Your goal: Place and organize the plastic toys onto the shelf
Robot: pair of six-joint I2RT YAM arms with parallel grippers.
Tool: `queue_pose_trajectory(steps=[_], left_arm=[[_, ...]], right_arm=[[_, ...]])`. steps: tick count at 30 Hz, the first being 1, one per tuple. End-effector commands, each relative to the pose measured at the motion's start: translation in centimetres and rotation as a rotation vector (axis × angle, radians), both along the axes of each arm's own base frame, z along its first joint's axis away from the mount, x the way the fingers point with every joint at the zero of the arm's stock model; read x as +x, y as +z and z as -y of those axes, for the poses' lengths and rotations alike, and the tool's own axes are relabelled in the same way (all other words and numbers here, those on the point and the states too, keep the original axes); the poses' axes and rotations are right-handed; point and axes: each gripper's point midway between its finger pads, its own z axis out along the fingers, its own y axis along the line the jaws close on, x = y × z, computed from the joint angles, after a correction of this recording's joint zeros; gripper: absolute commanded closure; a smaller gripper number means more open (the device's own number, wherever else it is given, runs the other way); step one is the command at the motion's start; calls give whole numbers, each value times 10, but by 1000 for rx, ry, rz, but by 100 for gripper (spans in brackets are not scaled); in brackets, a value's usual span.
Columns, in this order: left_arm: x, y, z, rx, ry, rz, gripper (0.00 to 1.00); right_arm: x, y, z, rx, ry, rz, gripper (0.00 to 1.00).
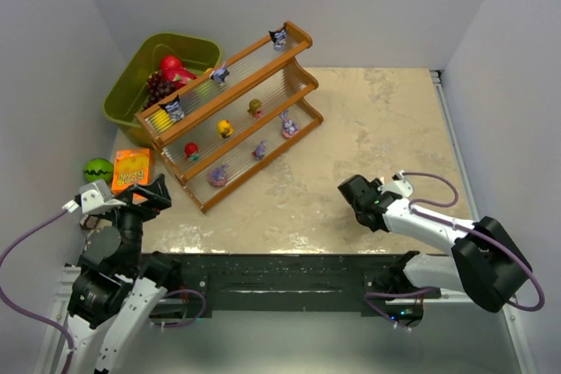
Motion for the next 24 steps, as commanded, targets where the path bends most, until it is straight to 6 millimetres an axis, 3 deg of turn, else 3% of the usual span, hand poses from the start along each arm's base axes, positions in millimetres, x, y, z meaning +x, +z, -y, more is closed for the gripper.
queue_pose_trajectory(steps=[1, 7, 13, 17, 20, 24], left_arm=[[-15, 21, -9, -68, 11, 131, 0], [-16, 21, -9, -70, 12, 132, 0], [-17, 21, -10, -73, 15, 134, 0], [-18, 21, -11, -77, 21, 136, 0], [-17, 20, -12, -76, 24, 134, 0], [-18, 20, -12, -78, 26, 135, 0]], right_arm=[[11, 0, -9, 22, 17, 31, 62], [24, -3, -32, 46, 101, 34, 73], [33, -4, -86, 39, 192, 37, 74], [39, -3, -134, 54, 263, 32, 73], [41, -7, -160, 50, 303, 22, 73], [44, -11, -179, 33, 334, 8, 72]])
